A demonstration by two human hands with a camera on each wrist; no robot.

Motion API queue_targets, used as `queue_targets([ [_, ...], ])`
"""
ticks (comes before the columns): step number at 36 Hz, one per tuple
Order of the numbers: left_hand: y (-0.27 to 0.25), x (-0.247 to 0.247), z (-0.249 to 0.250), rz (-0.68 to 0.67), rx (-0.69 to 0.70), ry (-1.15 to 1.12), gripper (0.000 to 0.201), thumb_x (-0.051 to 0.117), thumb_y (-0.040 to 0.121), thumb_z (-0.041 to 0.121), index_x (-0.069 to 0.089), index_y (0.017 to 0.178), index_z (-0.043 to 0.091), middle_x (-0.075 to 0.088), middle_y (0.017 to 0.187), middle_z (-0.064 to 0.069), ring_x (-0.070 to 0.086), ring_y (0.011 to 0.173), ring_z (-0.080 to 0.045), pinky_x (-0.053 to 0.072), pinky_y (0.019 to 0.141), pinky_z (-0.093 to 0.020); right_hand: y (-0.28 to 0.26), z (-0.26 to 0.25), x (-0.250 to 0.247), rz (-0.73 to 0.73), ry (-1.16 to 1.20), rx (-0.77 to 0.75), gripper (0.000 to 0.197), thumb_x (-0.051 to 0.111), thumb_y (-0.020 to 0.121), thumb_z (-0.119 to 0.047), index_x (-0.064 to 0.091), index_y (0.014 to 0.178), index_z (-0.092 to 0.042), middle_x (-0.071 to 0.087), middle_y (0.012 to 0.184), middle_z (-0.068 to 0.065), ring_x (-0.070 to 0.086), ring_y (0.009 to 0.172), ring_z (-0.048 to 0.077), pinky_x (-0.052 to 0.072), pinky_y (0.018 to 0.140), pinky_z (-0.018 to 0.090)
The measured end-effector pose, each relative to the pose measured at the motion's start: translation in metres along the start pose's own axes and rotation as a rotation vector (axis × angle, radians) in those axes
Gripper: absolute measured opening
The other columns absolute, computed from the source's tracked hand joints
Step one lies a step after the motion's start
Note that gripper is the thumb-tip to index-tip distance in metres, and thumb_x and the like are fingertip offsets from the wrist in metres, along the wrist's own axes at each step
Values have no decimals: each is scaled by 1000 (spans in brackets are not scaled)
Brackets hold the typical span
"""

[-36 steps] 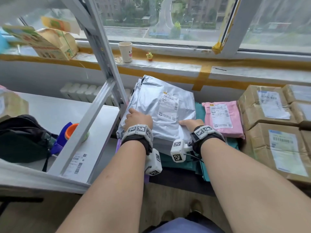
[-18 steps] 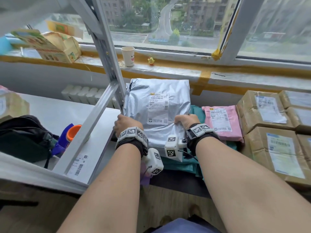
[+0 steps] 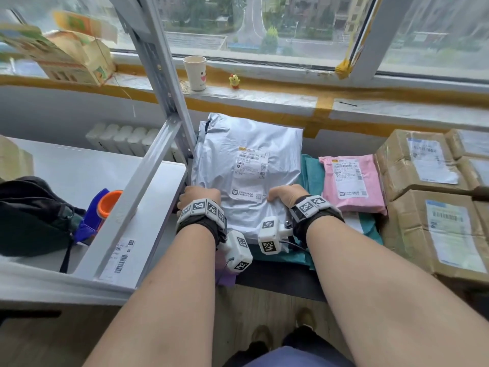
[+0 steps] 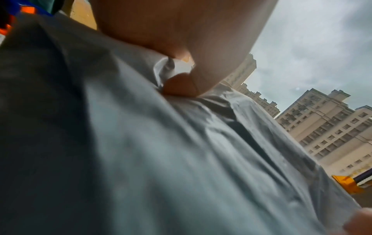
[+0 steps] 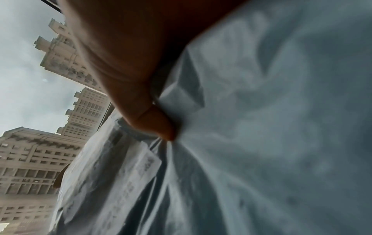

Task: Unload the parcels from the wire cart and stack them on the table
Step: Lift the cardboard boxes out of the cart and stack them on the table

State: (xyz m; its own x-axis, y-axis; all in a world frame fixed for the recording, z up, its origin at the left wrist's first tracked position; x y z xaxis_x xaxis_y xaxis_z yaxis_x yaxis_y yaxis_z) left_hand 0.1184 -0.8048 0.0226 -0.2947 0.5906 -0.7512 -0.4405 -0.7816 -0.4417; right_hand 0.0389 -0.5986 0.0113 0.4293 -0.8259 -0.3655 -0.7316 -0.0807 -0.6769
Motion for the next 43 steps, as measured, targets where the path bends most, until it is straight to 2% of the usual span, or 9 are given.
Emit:
queue_targets([
  [5, 4, -5, 2, 11, 59, 37, 43, 54, 77, 24, 60, 115, 4, 60, 119, -19, 57, 109, -39, 46, 96, -46, 0, -5, 1, 12, -4, -25, 20, 68, 71, -9, 66, 89, 0, 49, 62, 4, 43, 44, 15, 33, 42, 21],
  [12, 0, -12, 14, 137, 94, 74, 41, 54, 87, 17, 51, 125, 3, 50, 130, -17, 47, 122, -35, 39, 100, -44, -4, -15, 0, 28, 112, -68, 19, 61, 68, -9, 58, 87, -6, 49, 64, 4, 42, 47, 15, 34, 43, 16],
  [15, -2, -11, 11, 191, 92, 67, 44, 49, 93, 32, 45, 130, 7, 44, 133, -17, 40, 125, -33, 34, 100, -45, -10, -20, 4, -33, 40, -85, 9, 61, 75, -8, 57, 82, -4, 52, 66, 6, 49, 48, 18, 35, 34, 13],
  [20, -4, -17, 13, 347, 398, 99, 53, 48, 91, 16, 35, 143, 16, 37, 144, -11, 34, 130, -30, 29, 105, -41, -13, -20, 17, -91, -117, -89, 10, 65, 77, -12, 57, 74, -8, 57, 68, 8, 51, 49, 20, 40, 45, 19],
  [25, 3, 3, 13, 124, 483, 320, 54, 35, 97, 45, 24, 148, 34, 15, 159, -5, 15, 145, -27, 14, 117, -48, -4, -13, 22, -64, -116, -77, 18, 72, 74, -18, 62, 84, -6, 63, 83, 12, 56, 59, 22, 43, 51, 22],
  [33, 23, 28, -5, -146, 309, 323, 59, 34, 100, 35, 4, 151, 36, 5, 160, -6, 2, 147, -30, 7, 117, -54, -1, -1, 17, -23, -227, -92, 63, 83, 70, -40, 61, 115, -2, 62, 87, 5, 55, 66, 13, 37, 46, 22],
  [38, 23, 26, -3, -162, 277, 314, 54, 35, 100, 30, 12, 149, 35, 14, 158, -9, 8, 146, -32, 12, 117, -53, 3, -3, 19, 5, -137, -147, 99, 83, 61, -54, 42, 138, -5, 57, 131, 9, 60, 110, 25, 52, 86, 32],
  [41, 20, 20, 2, -74, 301, 303, 40, 42, 97, 30, 36, 137, 31, 33, 147, -15, 25, 138, -35, 25, 112, -52, 3, -8, 13, 114, 25, -195, 116, 78, 64, -59, 16, 152, -17, 36, 150, 13, 44, 132, 31, 38, 109, 47],
  [43, 16, 13, 5, 27, 345, 311, 36, 51, 93, 33, 47, 128, 28, 39, 141, -12, 33, 132, -34, 32, 107, -48, 2, -15, 3, 248, -17, -281, 110, 76, 73, -50, 6, 154, -22, 23, 155, 14, 34, 138, 31, 30, 113, 41],
])
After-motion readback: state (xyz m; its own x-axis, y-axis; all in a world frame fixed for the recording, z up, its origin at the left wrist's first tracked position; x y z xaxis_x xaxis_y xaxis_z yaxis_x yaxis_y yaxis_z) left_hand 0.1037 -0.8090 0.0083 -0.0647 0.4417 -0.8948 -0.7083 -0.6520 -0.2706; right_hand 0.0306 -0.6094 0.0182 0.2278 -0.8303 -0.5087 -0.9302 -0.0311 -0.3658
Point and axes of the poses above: each hand's wrist, its own y-axis towards the middle knuckle, its own x-axis out of the palm, z = x × y, the point moved 4 cm from there along y, towards the middle knuckle
